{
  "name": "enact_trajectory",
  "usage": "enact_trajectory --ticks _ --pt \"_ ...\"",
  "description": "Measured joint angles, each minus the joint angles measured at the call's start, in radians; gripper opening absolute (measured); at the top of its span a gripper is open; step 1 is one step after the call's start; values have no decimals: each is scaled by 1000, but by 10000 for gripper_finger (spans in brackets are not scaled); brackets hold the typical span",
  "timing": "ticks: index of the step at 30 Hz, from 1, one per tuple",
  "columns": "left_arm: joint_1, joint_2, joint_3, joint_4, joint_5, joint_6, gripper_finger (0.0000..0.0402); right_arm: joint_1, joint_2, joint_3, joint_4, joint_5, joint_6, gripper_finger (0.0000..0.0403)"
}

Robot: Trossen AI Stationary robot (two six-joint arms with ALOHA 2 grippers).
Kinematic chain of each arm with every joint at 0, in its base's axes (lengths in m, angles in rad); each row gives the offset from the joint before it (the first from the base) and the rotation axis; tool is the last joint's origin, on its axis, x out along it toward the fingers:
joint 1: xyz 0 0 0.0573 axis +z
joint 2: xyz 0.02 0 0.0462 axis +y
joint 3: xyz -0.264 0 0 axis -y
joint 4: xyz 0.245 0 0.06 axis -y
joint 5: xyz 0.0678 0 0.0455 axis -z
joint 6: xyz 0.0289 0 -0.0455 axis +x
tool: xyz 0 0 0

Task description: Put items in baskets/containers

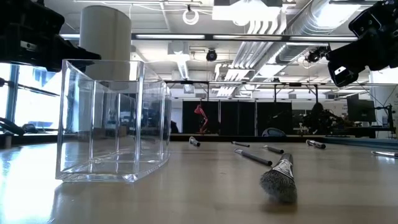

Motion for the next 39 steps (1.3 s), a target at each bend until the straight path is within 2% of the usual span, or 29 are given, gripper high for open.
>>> enact_trajectory --ticks 27,30,35,39 --pt "0 0 0 0 0 0 1 0 0 0 0 0 0 5" --pt "0 6 0 23 -110 10 1 0 0 0 0 0 0 5" --pt "0 4 0 35 -141 -212 1 0 0 0 1 0 0 5" --pt "0 14 0 38 -273 -229 1 0 0 0 1 0 0 5"
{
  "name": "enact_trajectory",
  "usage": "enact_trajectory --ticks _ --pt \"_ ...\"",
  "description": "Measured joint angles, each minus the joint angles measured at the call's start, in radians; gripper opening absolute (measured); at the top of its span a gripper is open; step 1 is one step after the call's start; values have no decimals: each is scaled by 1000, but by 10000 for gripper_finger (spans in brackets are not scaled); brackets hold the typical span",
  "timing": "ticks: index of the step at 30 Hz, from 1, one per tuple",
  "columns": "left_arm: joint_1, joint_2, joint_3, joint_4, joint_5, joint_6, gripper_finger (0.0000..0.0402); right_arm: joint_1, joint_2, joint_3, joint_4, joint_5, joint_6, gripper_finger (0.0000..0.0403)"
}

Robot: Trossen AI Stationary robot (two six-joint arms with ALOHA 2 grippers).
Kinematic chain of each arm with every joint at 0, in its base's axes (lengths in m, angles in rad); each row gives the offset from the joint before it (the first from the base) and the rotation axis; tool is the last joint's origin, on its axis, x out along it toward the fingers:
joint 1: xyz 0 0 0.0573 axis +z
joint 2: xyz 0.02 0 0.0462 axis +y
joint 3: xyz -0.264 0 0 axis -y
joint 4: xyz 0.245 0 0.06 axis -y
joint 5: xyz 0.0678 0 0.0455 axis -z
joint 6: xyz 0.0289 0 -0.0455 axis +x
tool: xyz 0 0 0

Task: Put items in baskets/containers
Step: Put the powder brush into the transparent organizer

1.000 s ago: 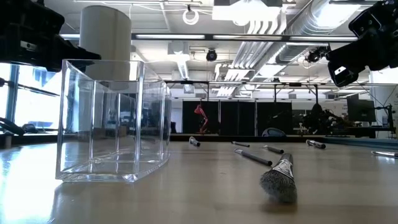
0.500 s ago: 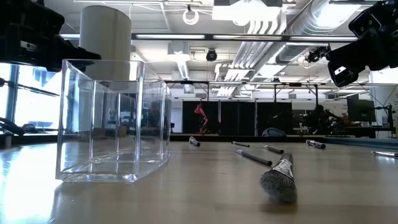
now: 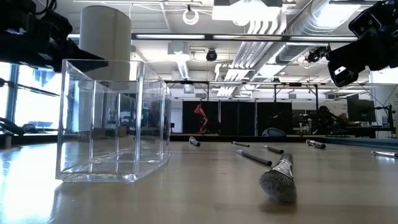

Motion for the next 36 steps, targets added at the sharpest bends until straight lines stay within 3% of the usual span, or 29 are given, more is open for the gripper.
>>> enact_trajectory --ticks 4,13,20,24,28,36 --pt "0 -2 0 28 -31 0 1 0 -1 0 0 0 0 5" --pt "-36 45 64 27 41 -50 1 0 -1 0 0 0 0 5" --pt "-183 412 268 23 -297 -29 0 0 -1 0 1 0 0 5" --pt "-219 594 391 27 -424 -133 0 0 0 -1 5 0 0 5" --pt "-216 777 514 34 -471 -265 0 0 0 -1 5 0 0 5" --pt "-216 1111 765 15 -518 -261 0 0 0 -1 6 0 0 5"
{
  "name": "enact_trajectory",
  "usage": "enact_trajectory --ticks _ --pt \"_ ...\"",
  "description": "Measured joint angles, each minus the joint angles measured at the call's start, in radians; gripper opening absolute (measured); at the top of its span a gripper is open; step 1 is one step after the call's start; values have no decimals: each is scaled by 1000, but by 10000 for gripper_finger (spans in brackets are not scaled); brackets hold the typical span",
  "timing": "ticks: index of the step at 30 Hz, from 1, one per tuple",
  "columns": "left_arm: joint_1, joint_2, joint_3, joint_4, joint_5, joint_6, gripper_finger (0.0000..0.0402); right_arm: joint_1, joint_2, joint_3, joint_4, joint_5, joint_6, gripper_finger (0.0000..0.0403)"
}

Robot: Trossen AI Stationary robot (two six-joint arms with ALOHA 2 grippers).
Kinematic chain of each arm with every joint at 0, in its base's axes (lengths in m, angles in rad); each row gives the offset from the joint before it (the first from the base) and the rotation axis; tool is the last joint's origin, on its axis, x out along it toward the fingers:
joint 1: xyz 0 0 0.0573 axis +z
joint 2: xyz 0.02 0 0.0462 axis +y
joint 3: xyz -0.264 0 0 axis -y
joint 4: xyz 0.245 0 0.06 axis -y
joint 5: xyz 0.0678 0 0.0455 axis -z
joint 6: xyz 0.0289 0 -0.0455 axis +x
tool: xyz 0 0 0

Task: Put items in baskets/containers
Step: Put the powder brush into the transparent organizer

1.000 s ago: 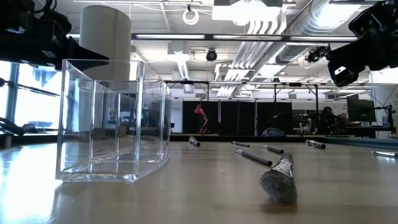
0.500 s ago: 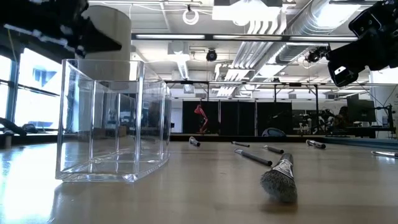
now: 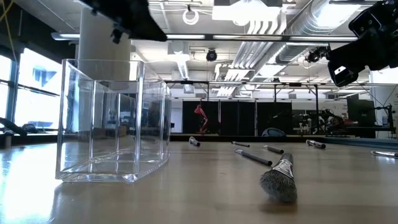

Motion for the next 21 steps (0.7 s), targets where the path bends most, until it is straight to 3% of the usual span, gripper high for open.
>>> enact_trajectory --ticks 3,5,13,21 --pt "18 113 125 -41 -57 -1 2 0 0 0 0 0 0 5" --pt "49 179 211 -109 -43 -11 5 0 0 0 0 0 0 5" --pt "251 435 637 -472 219 -201 51 0 0 0 0 0 0 5" --pt "408 664 905 -614 459 -275 142 0 0 0 0 0 0 5"
